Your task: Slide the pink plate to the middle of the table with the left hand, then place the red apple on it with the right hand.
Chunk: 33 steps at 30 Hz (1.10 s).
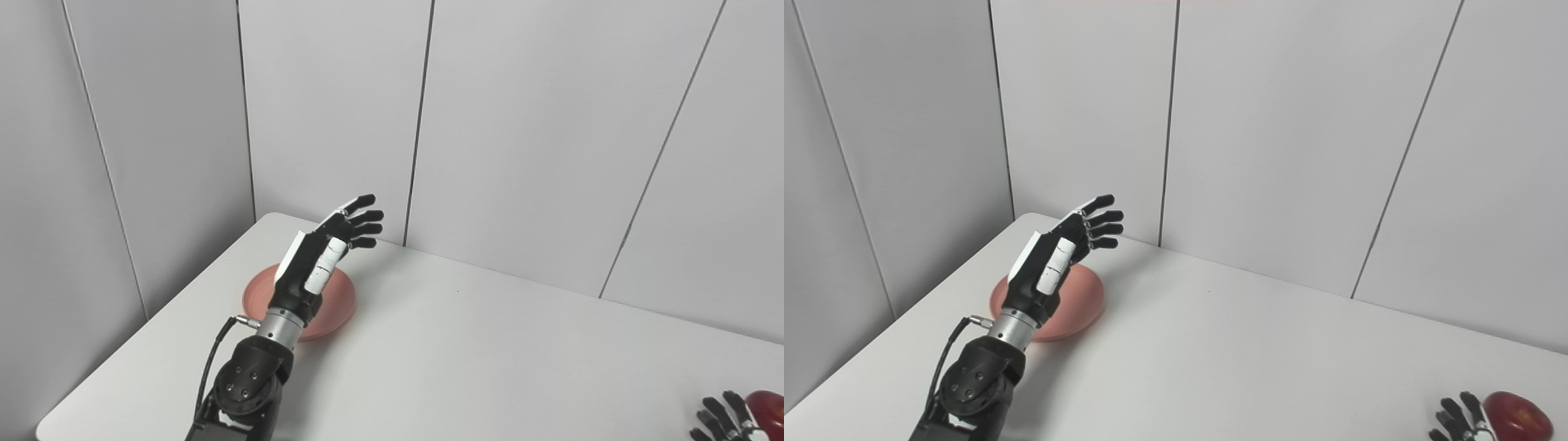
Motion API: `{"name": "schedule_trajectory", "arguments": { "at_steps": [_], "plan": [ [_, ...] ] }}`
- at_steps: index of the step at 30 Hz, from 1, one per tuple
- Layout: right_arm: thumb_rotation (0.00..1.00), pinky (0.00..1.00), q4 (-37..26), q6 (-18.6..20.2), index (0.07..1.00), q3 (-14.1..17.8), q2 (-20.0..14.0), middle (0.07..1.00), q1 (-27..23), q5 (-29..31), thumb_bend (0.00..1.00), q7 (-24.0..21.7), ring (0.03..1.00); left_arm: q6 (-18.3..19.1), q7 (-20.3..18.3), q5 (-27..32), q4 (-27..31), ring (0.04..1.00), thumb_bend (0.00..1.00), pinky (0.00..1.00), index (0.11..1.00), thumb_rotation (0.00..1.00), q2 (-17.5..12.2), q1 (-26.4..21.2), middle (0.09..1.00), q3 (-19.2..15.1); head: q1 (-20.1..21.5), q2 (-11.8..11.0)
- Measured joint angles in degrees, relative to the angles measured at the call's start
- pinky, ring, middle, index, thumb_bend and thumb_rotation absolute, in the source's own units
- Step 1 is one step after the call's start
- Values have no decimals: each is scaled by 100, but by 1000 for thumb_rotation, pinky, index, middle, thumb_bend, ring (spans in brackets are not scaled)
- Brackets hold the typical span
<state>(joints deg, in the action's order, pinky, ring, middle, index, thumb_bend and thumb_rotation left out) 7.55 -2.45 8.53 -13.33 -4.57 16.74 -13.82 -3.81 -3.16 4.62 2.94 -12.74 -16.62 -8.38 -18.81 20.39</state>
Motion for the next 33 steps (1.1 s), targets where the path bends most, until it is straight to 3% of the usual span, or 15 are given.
{"name": "schedule_trajectory", "arguments": {
  "at_steps": [2,10,18,26,33],
  "plan": [
    [897,902,0,0,971,8,2,928,2,0,857,0,936,-195,28,-12,-202,749,936,695,802,957,-127,-145,777,-125,-17,44],
    [915,907,-100,1,975,23,9,935,51,-1,864,4,944,-292,69,-153,-827,705,930,625,763,952,-484,-503,730,-247,-79,176],
    [931,917,-239,3,969,10,24,933,172,-4,831,8,950,-470,11,-126,-1996,734,930,692,772,951,-1027,-822,752,-483,-114,202],
    [932,913,-259,3,965,1,28,918,178,-13,833,13,944,-839,23,9,-3469,764,886,717,805,967,-1070,-1204,779,-605,-79,237],
    [929,891,-329,10,957,-15,29,901,207,-41,839,30,929,-881,2,170,-4253,778,865,756,820,979,-1188,-1329,797,-689,-44,334]
  ]
}}
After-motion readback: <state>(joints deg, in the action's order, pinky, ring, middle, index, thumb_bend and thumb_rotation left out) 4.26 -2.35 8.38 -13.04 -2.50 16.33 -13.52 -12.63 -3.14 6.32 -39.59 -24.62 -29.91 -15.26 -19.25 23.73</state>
